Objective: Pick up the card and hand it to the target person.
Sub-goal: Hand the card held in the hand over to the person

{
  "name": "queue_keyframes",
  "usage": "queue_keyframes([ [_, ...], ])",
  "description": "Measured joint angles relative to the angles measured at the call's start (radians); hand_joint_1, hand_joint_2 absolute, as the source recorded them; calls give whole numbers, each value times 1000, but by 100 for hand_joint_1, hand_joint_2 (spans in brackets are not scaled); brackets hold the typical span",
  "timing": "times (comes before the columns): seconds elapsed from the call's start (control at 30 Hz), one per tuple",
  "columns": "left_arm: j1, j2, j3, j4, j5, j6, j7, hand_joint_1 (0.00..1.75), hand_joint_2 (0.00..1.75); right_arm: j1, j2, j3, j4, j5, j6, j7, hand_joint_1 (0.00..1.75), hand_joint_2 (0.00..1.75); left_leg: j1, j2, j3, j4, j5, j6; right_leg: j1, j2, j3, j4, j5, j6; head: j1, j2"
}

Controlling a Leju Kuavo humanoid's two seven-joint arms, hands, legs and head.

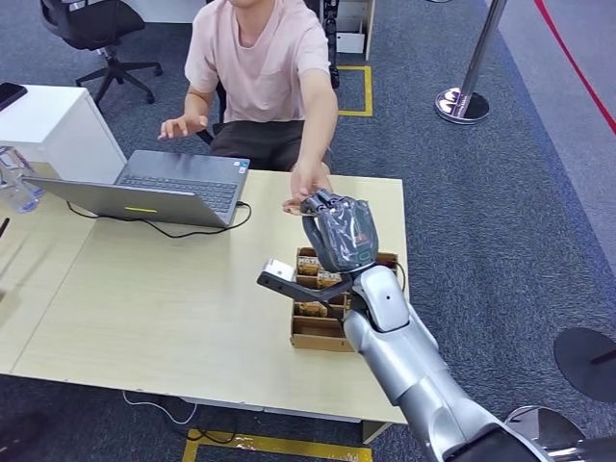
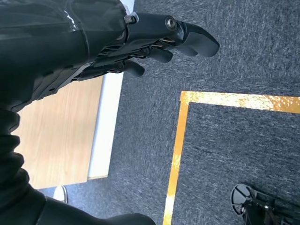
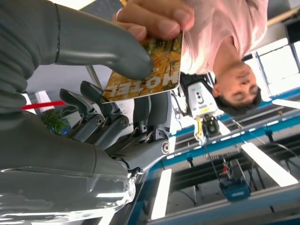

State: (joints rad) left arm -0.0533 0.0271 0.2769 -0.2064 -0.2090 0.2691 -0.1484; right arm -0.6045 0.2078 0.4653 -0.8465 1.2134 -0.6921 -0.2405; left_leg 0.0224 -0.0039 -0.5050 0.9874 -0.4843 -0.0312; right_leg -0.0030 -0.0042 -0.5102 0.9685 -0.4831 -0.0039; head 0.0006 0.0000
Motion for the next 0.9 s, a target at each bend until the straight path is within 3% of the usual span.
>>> queue_keyframes([
  [0.1, 0, 0, 7, 0, 0, -6, 0, 0, 175, -18, 14, -1, 44, 1, 0, 9, 164, 175, 0, 0, -1, 1, 0, 0, 0, 0, 0, 0, 0, 0, 0, 0],
  [0.23, 0, 0, 11, 0, -4, -17, 1, 0, 175, -38, 24, -1, 89, 3, -1, 19, 0, 175, 0, 0, -1, 1, 0, 0, 0, 0, -1, 0, 1, 1, 0, 0],
  [0.27, 0, 0, 11, 0, -5, -23, 2, 0, 175, -40, 26, -1, 97, 4, -1, 22, 0, 175, 0, 0, -1, 1, 0, 0, 0, 0, -1, 0, 1, 1, 0, 0],
  [0.4, 1, -1, 13, 0, -17, -30, 8, 0, 0, -46, 29, -4, 124, 7, -1, 28, 0, 175, 0, 0, -2, 2, 0, 0, 0, 0, -1, 0, 1, 1, 0, 0],
  [0.63, 1, -1, 18, 0, -17, -21, 18, 0, 0, -55, 28, -35, 144, -39, -1, 19, 0, 175, 0, 0, -3, 2, 0, 0, 0, 0, -2, 0, 1, 2, 0, 0],
  [0.8, 2, -1, 27, 0, -28, -7, 20, 0, 0, -84, 17, -61, 146, -163, 2, 5, 0, 175, 0, 0, -3, 3, 0, 1, 0, 0, -3, 0, 1, 2, 0, 0],
  [0.9, 4, 0, 37, 0, -39, -1, 22, 0, 0, -112, -20, -79, 131, -264, 29, 17, 0, 175, 0, 0, -5, 4, 0, 1, 0, 0, -3, 0, 2, 3, 0, 0],
])
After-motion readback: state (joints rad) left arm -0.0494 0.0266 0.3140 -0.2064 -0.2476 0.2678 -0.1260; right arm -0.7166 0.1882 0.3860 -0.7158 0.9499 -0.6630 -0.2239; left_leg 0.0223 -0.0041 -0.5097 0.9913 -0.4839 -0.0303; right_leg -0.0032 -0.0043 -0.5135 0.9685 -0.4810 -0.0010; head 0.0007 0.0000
